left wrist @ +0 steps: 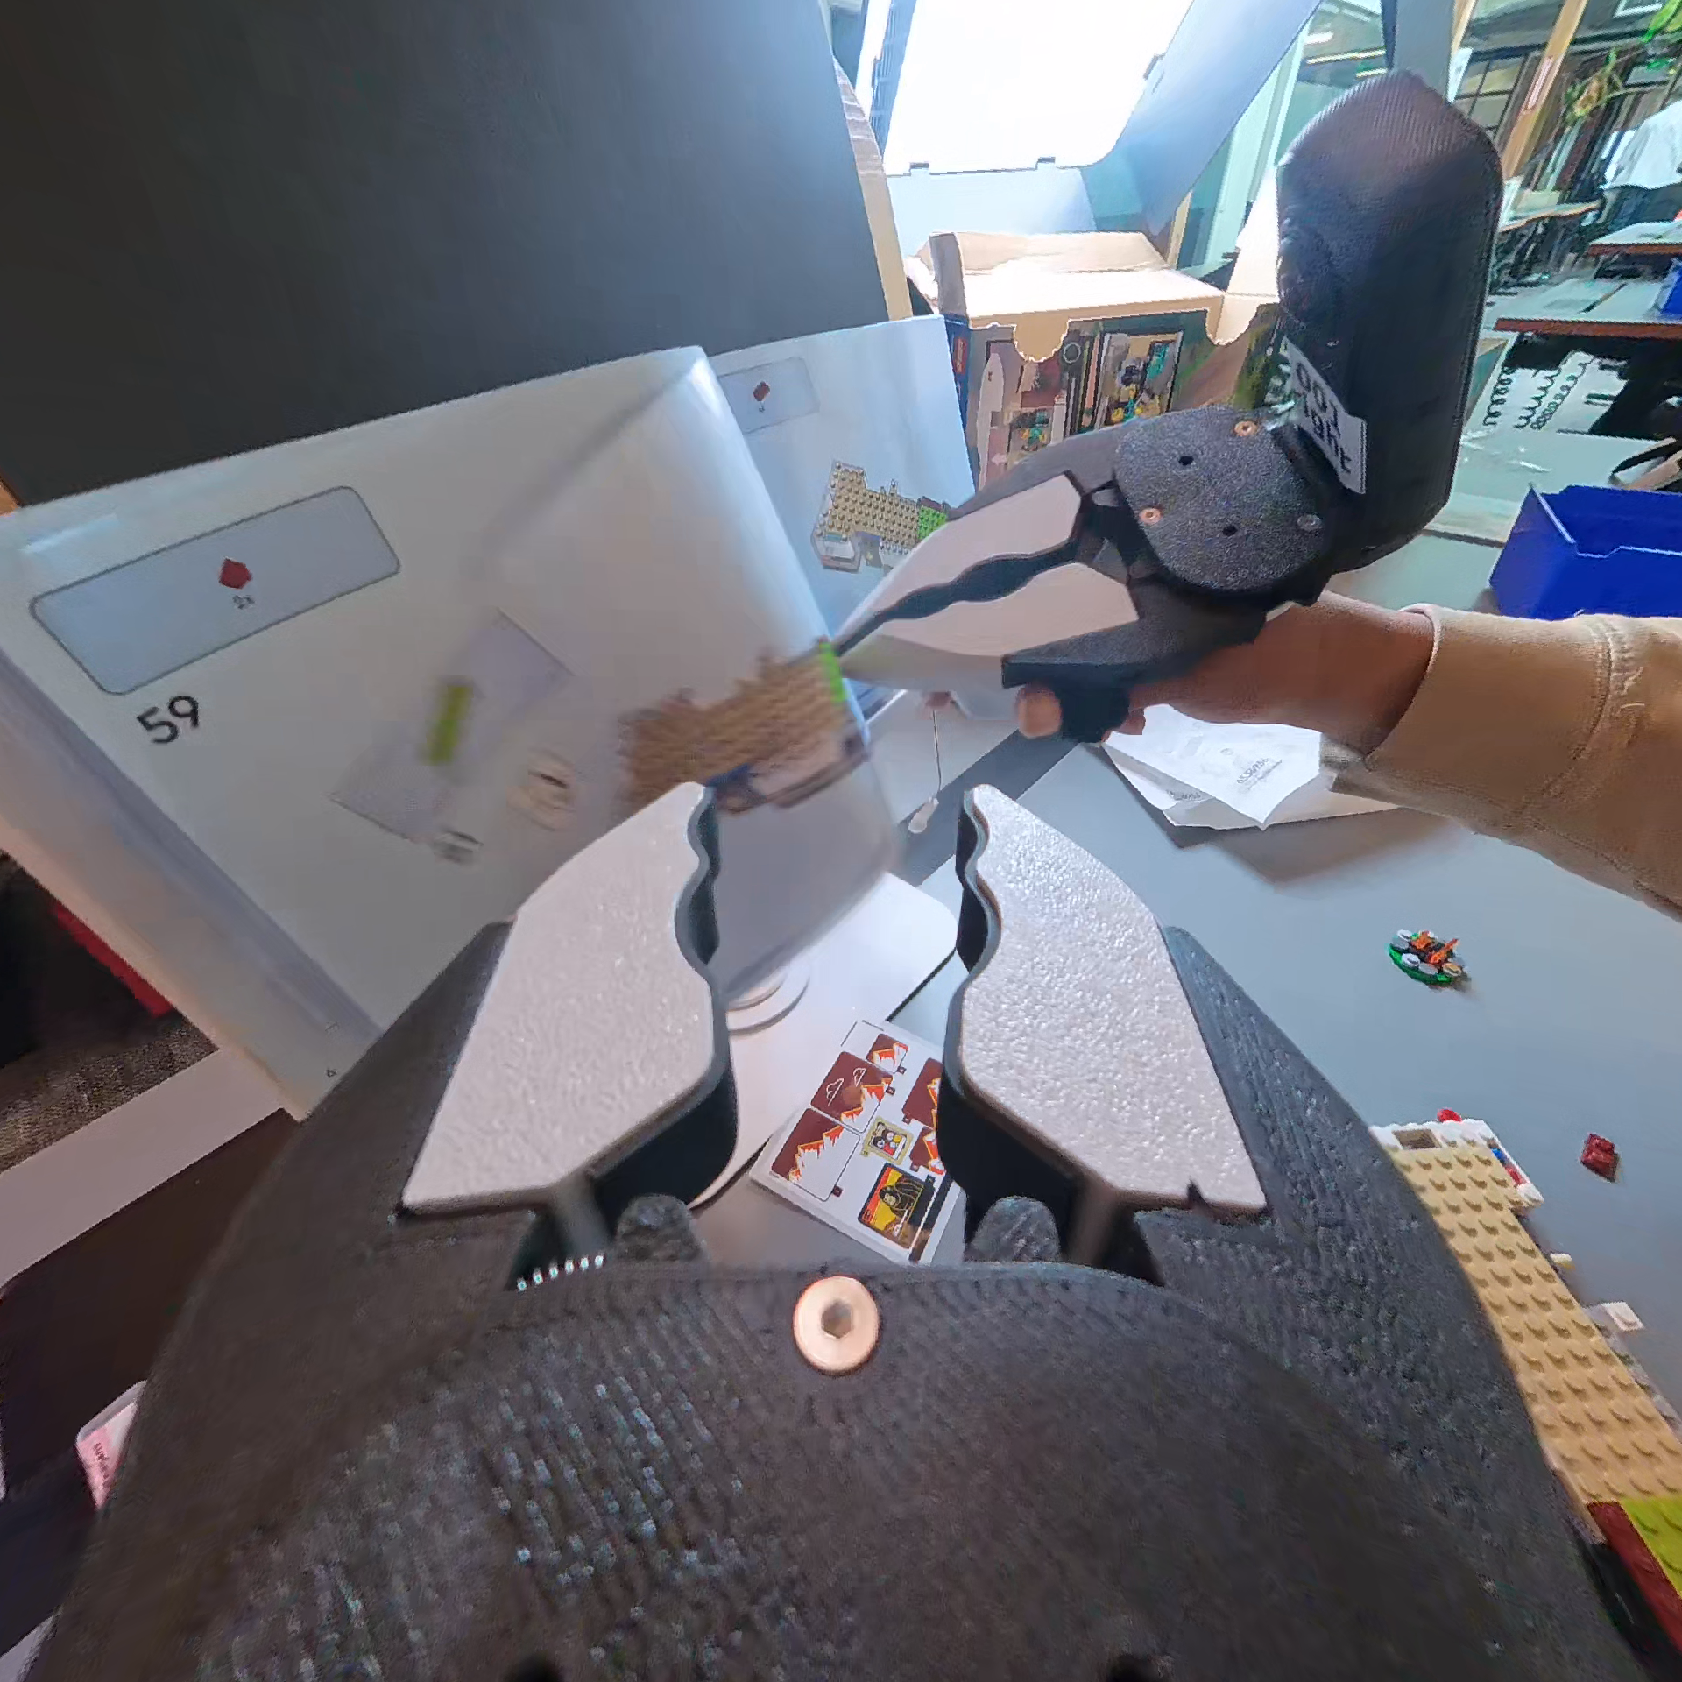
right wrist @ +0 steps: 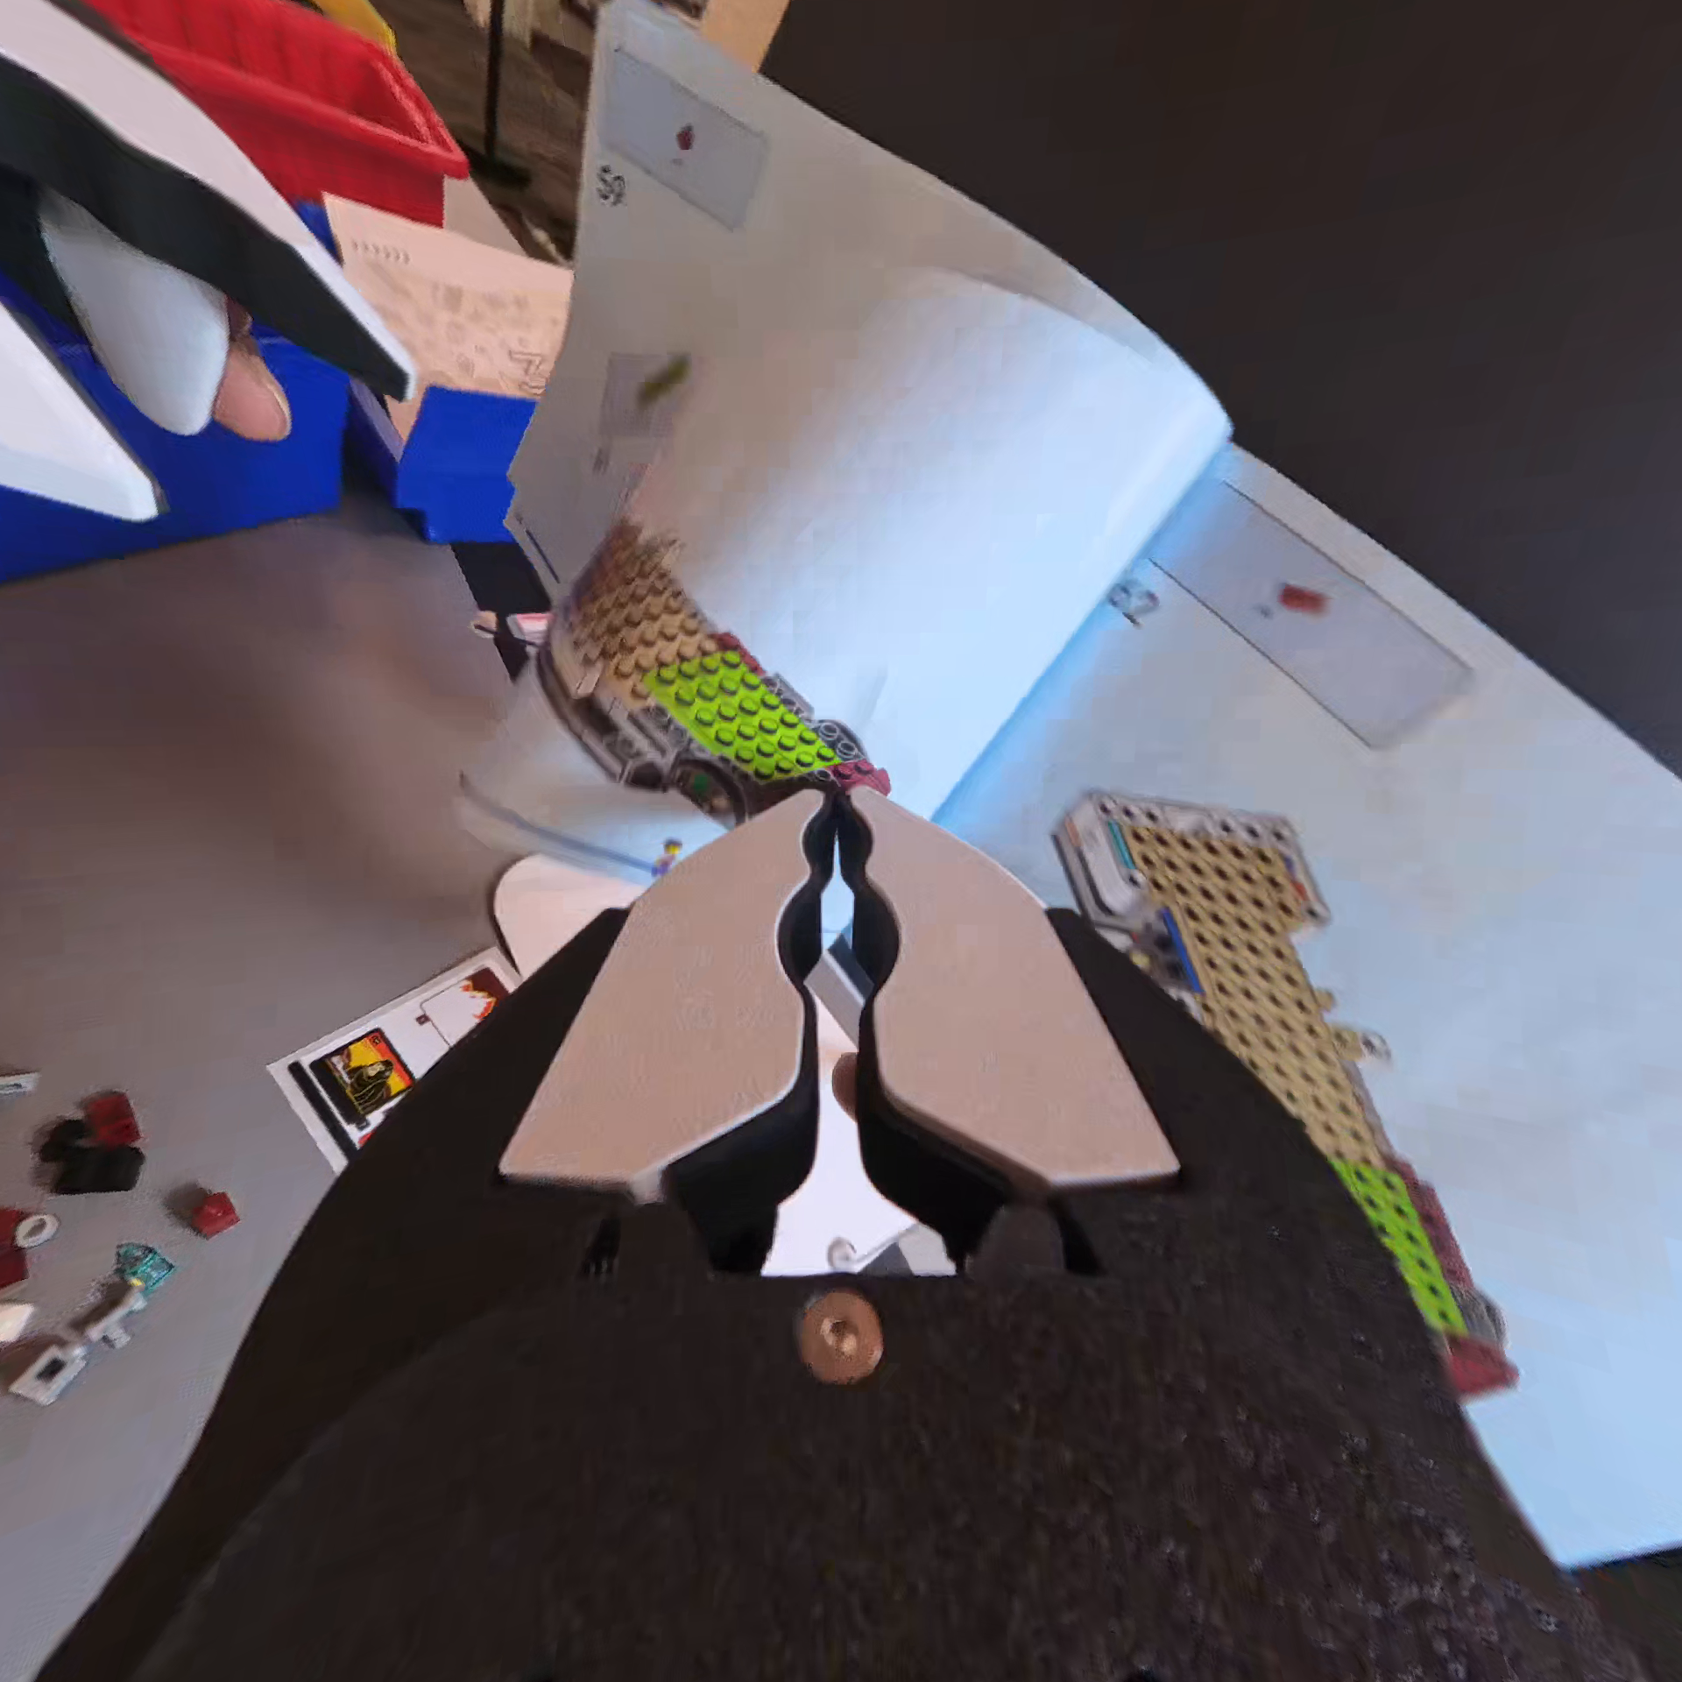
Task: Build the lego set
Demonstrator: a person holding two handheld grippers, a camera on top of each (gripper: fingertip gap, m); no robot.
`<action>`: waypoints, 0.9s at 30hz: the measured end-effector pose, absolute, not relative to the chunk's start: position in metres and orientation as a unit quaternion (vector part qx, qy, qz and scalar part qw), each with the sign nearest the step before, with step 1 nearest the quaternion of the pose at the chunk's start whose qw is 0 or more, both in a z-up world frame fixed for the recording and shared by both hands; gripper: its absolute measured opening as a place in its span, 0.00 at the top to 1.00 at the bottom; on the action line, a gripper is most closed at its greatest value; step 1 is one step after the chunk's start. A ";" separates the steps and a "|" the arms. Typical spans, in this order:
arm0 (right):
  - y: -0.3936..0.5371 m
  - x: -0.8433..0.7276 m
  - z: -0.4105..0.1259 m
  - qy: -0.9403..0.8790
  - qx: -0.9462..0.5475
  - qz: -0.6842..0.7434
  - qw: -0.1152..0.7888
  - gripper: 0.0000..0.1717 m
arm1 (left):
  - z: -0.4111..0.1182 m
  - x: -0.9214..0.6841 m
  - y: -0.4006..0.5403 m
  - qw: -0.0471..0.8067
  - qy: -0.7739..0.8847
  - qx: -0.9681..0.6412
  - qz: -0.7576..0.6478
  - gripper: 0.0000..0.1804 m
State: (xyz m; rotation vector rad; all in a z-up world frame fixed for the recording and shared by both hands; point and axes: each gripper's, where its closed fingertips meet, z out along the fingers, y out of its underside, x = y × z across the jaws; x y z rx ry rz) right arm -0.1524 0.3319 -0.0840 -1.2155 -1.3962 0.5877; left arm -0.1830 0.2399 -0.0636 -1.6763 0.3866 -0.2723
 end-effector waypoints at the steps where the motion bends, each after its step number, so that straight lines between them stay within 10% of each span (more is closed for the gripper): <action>1: 0.328 -0.162 -0.084 -0.604 -0.512 0.233 0.565 1.00 | -0.066 -0.183 0.240 0.642 0.170 -0.738 -0.118 0.72; 27: 0.349 -0.165 -0.061 -0.561 -0.549 0.166 0.597 0.99 | -0.107 -0.231 0.289 0.612 0.110 -0.781 -0.057 0.74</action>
